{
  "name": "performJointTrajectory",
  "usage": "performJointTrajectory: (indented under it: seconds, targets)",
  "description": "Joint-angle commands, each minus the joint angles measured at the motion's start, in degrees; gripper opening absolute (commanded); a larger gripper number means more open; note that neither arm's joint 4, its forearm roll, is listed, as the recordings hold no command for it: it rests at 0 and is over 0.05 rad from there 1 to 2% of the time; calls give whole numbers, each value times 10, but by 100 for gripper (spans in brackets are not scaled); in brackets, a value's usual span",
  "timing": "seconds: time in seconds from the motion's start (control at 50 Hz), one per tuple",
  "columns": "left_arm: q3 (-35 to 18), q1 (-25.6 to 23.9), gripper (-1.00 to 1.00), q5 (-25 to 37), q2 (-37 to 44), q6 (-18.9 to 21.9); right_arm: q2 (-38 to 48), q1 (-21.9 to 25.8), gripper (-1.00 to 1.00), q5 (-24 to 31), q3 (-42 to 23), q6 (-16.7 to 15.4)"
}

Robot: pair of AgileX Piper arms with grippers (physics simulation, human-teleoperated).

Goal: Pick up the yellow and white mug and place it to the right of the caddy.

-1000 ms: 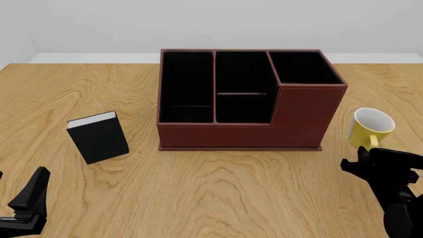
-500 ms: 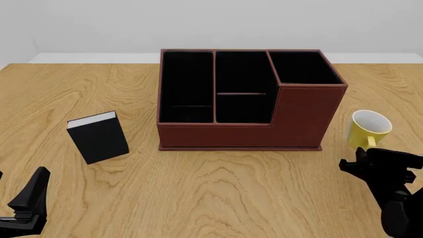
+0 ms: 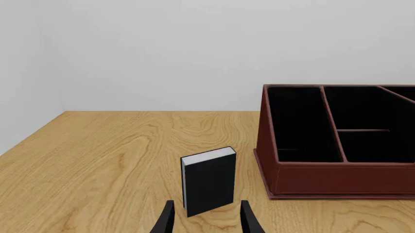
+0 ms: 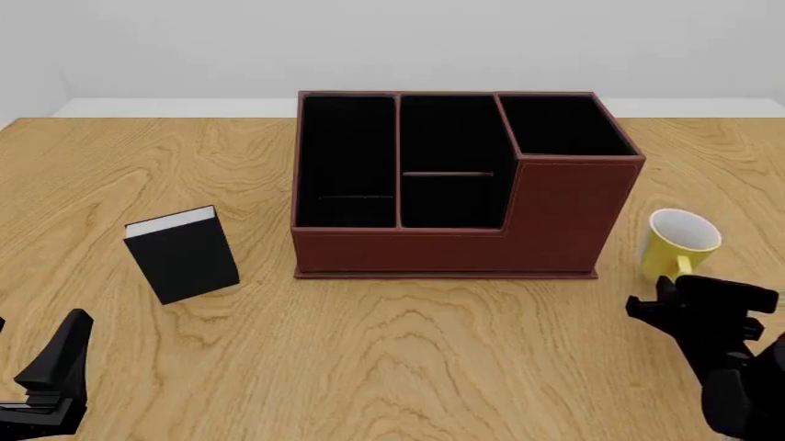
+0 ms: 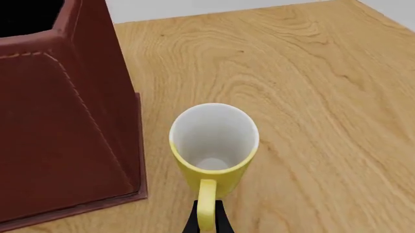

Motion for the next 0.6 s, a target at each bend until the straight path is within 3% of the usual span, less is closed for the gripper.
performJointTrajectory:
  seconds: [0.02,0.6]
  targets:
    - [0,0,100,0,0,0,9,0,-100,-1,-7,7]
    - [0,0,100,0,0,0,53,1,-100,-1,-33,10]
